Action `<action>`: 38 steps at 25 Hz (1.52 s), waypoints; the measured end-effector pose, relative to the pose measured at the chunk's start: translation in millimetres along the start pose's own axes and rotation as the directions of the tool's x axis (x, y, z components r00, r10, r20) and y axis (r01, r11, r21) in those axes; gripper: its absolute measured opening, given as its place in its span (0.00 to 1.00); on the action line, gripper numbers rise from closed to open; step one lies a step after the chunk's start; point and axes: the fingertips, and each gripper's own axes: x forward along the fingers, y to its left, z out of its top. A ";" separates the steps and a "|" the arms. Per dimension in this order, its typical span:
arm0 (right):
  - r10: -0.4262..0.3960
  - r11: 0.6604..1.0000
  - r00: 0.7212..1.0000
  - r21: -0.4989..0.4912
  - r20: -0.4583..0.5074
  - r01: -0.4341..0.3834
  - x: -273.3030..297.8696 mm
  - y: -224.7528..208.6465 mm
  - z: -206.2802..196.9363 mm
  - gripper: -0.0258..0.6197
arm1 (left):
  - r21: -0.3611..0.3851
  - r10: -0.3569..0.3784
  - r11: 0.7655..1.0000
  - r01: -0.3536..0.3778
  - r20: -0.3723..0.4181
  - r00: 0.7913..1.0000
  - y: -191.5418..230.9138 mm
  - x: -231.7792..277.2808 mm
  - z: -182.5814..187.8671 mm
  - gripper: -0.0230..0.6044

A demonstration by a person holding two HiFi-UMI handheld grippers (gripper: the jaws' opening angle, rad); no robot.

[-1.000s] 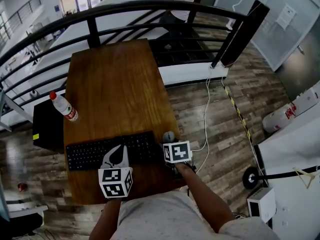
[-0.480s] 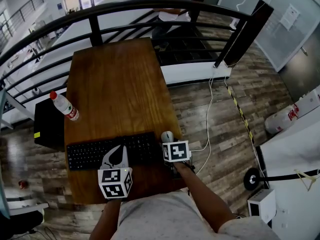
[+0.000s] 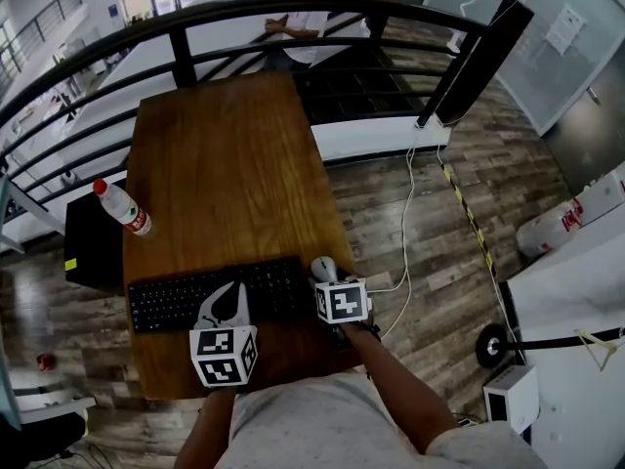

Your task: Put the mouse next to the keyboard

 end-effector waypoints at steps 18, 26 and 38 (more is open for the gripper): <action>0.054 0.996 0.980 0.059 0.190 -0.066 -48.9 4.3 17.7 0.45 | 0.025 -0.027 0.999 0.026 0.022 0.999 -8.7 -21.4 3.8 0.03; 0.082 0.996 0.952 0.018 0.295 -0.091 -90.9 31.2 19.6 0.32 | 0.029 -0.031 0.999 0.030 0.054 0.998 -8.3 -54.3 -0.8 0.03; 0.125 0.992 0.910 -0.057 0.395 -0.111 -137.9 67.0 19.0 0.21 | 0.024 -0.008 1.000 0.006 0.100 0.995 4.6 -93.6 0.0 0.03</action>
